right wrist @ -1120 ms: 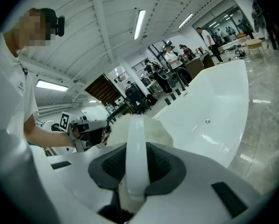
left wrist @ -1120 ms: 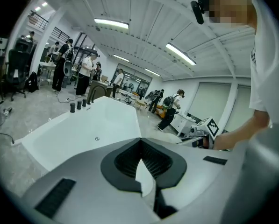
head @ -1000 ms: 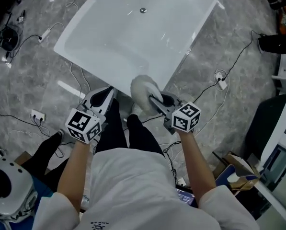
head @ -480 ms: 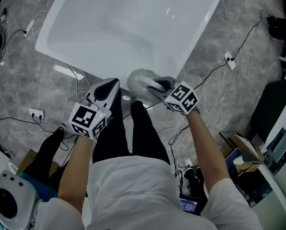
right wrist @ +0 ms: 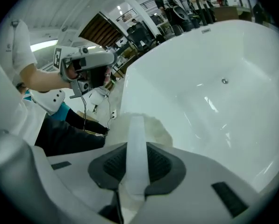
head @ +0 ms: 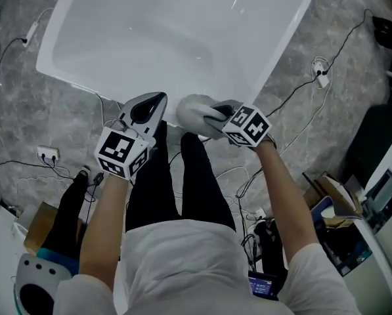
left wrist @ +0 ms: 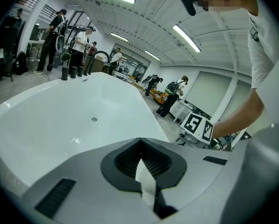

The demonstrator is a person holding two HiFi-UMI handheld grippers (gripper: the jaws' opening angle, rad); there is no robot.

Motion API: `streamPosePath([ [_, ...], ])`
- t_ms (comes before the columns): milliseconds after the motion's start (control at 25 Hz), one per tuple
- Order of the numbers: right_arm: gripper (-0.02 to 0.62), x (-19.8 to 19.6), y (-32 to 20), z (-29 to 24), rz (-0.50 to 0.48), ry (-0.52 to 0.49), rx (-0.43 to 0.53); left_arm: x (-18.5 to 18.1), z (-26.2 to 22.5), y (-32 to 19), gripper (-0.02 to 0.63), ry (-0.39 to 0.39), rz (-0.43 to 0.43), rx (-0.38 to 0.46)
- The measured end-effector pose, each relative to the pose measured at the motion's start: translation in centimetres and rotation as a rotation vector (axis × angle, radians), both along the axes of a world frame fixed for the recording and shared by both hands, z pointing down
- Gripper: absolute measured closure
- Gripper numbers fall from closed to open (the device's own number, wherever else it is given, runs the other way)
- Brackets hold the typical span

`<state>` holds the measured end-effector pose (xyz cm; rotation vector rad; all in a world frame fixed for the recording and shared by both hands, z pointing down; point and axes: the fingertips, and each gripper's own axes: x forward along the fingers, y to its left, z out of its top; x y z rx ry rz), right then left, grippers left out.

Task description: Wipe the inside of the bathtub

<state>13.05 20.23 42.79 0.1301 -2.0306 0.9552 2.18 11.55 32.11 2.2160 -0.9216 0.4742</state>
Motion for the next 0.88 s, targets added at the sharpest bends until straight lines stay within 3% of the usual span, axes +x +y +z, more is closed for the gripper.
streamPosePath([
  [200,0.501,0.5,-0.6,2.3,0.041,0.097,-0.068,0.2,1.7,-0.5,0.6,-0.004,0.028,-0.016],
  [600,0.501,0.1,-2.3,6.7,0.014,0.245,-0.051,1.5,4.7,-2.9,0.6,-0.025,0.109,-0.038],
  [880,0.5,-0.6,-4.2,10.4,0.109,0.339,-0.095,2.6,7.4,-5.4,0.6,-0.056,0.211,-0.044],
])
